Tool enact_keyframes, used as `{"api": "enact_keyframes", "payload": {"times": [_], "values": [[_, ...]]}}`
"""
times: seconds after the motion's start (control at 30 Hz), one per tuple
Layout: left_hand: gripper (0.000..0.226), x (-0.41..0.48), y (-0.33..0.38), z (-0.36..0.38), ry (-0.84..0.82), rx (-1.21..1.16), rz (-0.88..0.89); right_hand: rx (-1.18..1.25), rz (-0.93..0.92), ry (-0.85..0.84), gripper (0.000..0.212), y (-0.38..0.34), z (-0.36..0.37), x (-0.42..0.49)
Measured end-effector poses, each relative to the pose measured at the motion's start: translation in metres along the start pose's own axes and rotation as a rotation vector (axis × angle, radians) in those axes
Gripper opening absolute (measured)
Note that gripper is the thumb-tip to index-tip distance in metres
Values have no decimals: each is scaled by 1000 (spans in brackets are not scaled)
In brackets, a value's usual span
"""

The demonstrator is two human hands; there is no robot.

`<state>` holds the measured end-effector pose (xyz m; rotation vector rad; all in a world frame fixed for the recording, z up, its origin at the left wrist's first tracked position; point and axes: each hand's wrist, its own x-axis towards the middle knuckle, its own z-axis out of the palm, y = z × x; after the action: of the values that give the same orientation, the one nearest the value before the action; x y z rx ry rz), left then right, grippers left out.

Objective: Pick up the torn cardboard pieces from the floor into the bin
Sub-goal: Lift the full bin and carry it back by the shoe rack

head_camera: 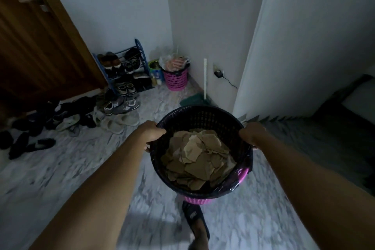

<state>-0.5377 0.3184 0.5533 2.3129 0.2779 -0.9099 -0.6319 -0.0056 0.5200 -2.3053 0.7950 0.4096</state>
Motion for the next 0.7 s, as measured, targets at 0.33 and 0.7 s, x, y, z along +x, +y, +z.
{"api": "enact_keyframes", "payload": {"times": [0.33, 0.7], "values": [[43, 191, 146, -14, 31, 136, 104, 172, 116, 10, 34, -26, -28, 199], [50, 435, 237, 30, 22, 107, 98, 196, 294, -163, 62, -29, -6, 461]]}}
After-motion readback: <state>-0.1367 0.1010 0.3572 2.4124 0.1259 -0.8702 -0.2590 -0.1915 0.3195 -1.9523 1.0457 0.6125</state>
